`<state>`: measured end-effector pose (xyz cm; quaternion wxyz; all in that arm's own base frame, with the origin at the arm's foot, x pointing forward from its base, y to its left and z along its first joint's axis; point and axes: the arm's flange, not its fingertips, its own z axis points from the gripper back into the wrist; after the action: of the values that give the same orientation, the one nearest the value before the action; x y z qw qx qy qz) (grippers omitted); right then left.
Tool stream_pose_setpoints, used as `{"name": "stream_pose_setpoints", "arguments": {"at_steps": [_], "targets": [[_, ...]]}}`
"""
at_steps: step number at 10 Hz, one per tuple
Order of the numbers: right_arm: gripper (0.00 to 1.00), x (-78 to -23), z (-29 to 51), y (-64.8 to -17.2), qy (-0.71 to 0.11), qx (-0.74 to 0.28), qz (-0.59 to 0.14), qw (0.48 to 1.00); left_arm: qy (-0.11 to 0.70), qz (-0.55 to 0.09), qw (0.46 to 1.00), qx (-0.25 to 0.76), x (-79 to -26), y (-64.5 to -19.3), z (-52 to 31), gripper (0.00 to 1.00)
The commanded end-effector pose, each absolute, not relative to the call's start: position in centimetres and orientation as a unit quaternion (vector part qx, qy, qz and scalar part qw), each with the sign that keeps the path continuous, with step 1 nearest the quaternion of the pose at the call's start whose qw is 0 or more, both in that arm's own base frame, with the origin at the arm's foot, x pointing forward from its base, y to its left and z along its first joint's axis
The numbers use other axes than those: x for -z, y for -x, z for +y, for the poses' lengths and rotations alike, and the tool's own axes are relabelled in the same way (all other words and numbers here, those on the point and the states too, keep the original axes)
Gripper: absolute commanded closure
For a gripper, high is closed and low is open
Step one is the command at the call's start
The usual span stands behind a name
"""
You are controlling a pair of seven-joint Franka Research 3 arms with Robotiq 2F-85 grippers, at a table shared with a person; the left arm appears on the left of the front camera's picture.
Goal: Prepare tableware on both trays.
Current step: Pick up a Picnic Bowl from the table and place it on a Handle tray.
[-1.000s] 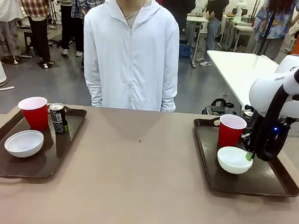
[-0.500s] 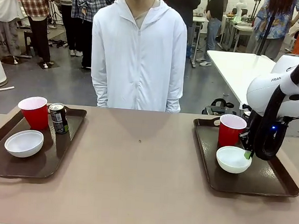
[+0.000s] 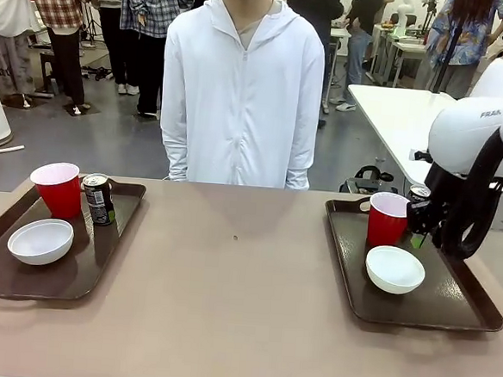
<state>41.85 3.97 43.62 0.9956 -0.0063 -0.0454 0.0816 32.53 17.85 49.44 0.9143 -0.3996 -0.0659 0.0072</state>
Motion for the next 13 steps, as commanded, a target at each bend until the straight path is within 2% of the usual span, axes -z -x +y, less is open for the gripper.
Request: {"name": "stream_pose_setpoints", "arguments": {"at_steps": [1, 2, 3, 4, 7, 13], "targets": [[0.35, -45.0, 4.8, -39.5, 0.031, -0.083, -0.046, 0.995, 0.407, -0.071, 0.911, -0.006, -49.6, -32.5, 17.9, 0.00], [0.00, -45.7, 5.1, -38.7, 0.039, -0.078, -0.051, 0.995, 0.407, -0.071, 0.911, -0.006, -49.6, -32.5, 17.9, 0.00], [0.15, -46.4, 5.4, -37.5, 0.044, -0.069, -0.053, 0.995, 0.407, -0.071, 0.911, -0.006, -49.6, -32.5, 17.9, 0.00], [0.00, -46.7, 5.9, -36.6, 0.046, -0.066, -0.047, 0.996, 0.407, -0.071, 0.911, -0.006, -49.6, -32.5, 17.9, 0.00], [0.00, -47.0, 5.6, -35.5, 0.039, -0.040, -0.051, 0.997, 0.407, -0.071, 0.911, -0.006, -49.6, -32.5, 17.9, 0.00], [0.00, -47.4, 5.9, -36.3, 0.038, -0.064, -0.049, 0.996, 0.407, -0.071, 0.911, -0.006, -49.6, -32.5, 17.9, 0.00]]}}
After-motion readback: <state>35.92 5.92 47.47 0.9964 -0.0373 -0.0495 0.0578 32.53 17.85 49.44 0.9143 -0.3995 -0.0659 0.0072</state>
